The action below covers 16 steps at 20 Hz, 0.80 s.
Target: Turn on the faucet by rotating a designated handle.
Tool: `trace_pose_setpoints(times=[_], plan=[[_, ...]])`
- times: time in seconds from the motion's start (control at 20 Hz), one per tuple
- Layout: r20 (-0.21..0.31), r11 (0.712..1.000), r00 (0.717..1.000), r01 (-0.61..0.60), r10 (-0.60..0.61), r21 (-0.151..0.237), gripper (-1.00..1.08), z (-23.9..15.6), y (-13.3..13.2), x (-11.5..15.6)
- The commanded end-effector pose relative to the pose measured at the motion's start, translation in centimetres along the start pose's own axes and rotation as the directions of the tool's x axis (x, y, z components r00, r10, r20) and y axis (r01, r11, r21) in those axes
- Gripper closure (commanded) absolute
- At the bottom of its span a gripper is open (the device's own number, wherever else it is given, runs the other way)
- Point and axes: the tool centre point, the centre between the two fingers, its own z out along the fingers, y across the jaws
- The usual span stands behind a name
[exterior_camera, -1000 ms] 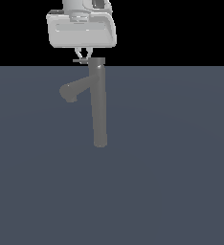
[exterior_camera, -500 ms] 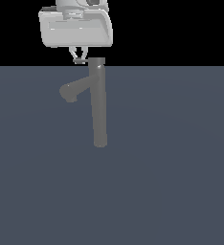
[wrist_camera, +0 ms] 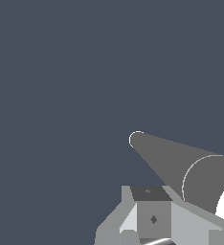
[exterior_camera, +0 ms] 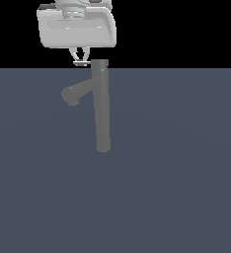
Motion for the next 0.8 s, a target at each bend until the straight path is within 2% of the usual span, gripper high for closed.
trace_pose_setpoints(times=[0.0, 0.6, 0.75], plan=[[0.008, 1.0, 1.0, 0.0, 0.0, -0.003, 1.08, 0.0, 0.4, -1.1], [0.014, 1.0, 1.0, 0.007, -0.007, -0.004, 1.08, -0.1, 1.6, -4.9], [0.003, 1.0, 1.0, -0.002, 0.002, -0.001, 1.08, 0.0, 2.2, -3.9]])
